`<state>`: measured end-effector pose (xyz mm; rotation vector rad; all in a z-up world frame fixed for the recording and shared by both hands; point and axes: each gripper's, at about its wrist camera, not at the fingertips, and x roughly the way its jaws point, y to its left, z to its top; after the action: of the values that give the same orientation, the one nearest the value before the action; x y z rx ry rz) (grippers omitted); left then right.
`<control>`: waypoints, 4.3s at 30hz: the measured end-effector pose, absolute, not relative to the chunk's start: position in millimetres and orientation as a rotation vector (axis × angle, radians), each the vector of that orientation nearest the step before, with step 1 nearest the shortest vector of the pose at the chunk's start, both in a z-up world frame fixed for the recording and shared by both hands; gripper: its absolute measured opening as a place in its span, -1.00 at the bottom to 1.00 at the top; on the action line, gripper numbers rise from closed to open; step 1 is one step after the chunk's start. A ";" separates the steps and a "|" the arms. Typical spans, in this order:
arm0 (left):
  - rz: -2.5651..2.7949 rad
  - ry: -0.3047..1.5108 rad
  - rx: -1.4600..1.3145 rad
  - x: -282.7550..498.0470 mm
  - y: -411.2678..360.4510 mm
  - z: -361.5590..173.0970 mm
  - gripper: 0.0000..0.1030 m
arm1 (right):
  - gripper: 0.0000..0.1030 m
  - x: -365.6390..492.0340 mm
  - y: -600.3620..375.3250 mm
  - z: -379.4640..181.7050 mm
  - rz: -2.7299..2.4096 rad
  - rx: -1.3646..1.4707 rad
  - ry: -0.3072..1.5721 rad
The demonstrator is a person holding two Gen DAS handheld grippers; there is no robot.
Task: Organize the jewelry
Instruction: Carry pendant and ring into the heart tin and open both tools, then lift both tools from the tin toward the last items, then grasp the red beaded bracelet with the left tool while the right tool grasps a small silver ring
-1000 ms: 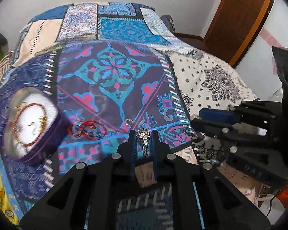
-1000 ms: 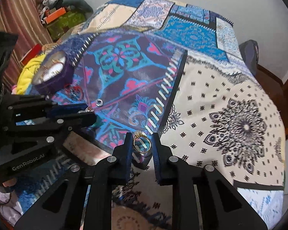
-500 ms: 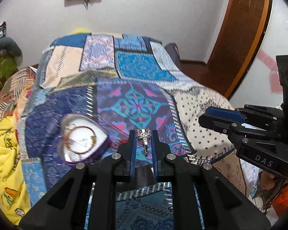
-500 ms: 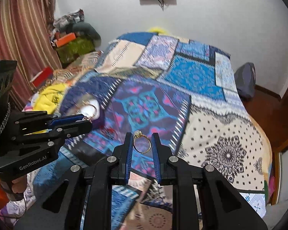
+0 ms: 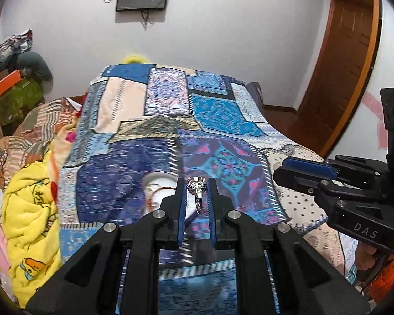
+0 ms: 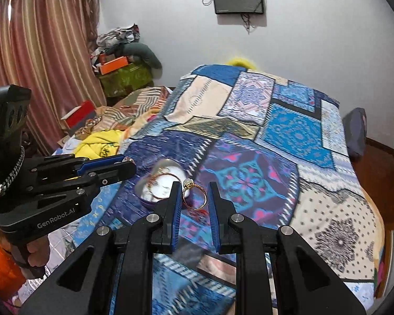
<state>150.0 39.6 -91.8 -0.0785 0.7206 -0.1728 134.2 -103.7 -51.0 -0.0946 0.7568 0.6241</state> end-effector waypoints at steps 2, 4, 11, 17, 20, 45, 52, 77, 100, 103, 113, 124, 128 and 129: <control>-0.157 0.719 -0.089 151.0 50.6 -93.5 -0.74 | -0.66 137.1 -94.9 -53.3 0.637 -0.093 0.760; -0.142 0.722 -0.101 152.5 61.5 -96.5 -0.74 | -0.66 139.9 -87.3 -55.6 0.647 -0.092 0.763; -0.119 0.750 -0.122 163.3 83.1 -114.4 -0.74 | -0.66 150.7 -64.3 -65.5 0.676 -0.087 0.776; -0.129 0.792 -0.122 175.0 85.8 -136.7 -0.74 | -0.66 162.8 -51.3 -77.1 0.698 -0.072 0.799; -0.141 0.812 -0.119 182.3 84.6 -147.2 -0.74 | -0.66 171.6 -45.9 -84.2 0.706 -0.062 0.816; -0.196 0.855 -0.115 217.9 80.8 -174.9 -0.74 | -0.65 210.3 -22.2 -118.0 0.738 -0.055 0.899; -0.188 0.847 -0.110 216.1 82.4 -172.1 -0.74 | -0.65 210.4 -24.4 -113.9 0.735 -0.054 0.891; -0.151 0.774 -0.067 165.8 64.7 -109.1 -0.58 | -0.39 155.1 -91.1 -52.9 0.569 -0.087 0.740; -0.240 1.004 -0.071 164.8 7.0 -183.8 -0.58 | -0.39 146.2 -182.3 -100.2 0.389 -0.072 0.897; -0.239 1.035 -0.067 173.3 3.7 -197.2 -0.58 | -0.39 149.3 -180.9 -115.1 0.400 -0.076 0.939; -0.206 1.053 -0.083 200.4 13.6 -213.4 -0.58 | -0.39 159.0 -160.9 -148.8 0.470 -0.095 1.017; -0.241 1.039 -0.092 215.5 9.1 -215.3 -0.42 | -0.39 175.5 -131.1 -168.6 0.540 -0.154 1.046; -0.250 1.028 -0.058 213.8 2.5 -215.9 -0.33 | -0.39 176.6 -124.2 -170.9 0.544 -0.189 1.026; -0.249 1.026 -0.052 213.4 1.8 -216.4 -0.33 | -0.39 176.4 -123.5 -171.3 0.543 -0.194 1.020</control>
<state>213.4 1.8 -216.4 -0.0516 1.0260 -0.2491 176.4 -123.5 -171.3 -0.1944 1.0195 0.5431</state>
